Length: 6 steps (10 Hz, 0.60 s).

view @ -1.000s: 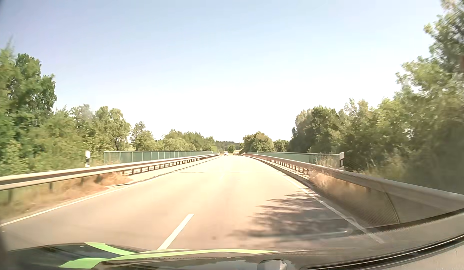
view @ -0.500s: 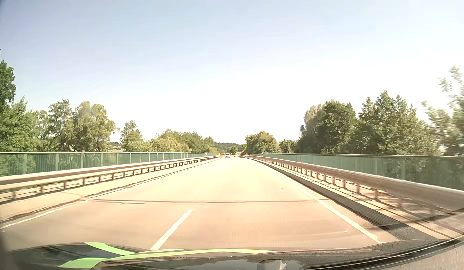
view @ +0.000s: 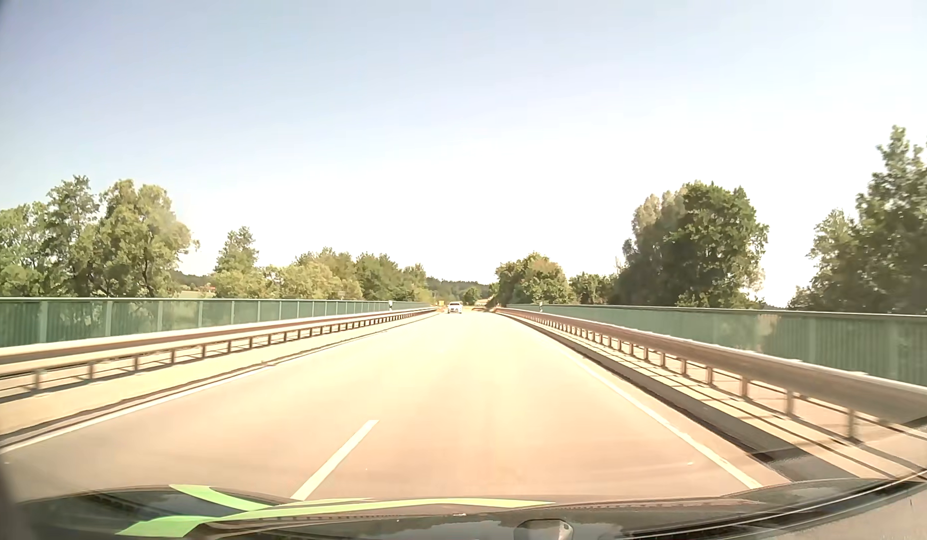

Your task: Follow the waypoints while adhering to traffic rules and regulations

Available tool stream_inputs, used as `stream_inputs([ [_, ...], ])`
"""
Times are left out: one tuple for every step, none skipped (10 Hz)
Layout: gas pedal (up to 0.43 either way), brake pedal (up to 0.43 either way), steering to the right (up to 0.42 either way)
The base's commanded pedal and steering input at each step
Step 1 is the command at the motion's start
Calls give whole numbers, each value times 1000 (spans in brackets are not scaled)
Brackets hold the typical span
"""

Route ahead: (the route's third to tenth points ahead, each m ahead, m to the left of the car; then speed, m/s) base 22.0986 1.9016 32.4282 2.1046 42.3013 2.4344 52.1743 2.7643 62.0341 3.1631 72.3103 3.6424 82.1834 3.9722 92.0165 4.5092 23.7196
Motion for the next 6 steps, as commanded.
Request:
stream_inputs([
  [280,0,-6],
  [280,0,-6],
  [280,0,-6],
  [287,0,-5],
  [299,0,-6],
  [311,0,-6],
])
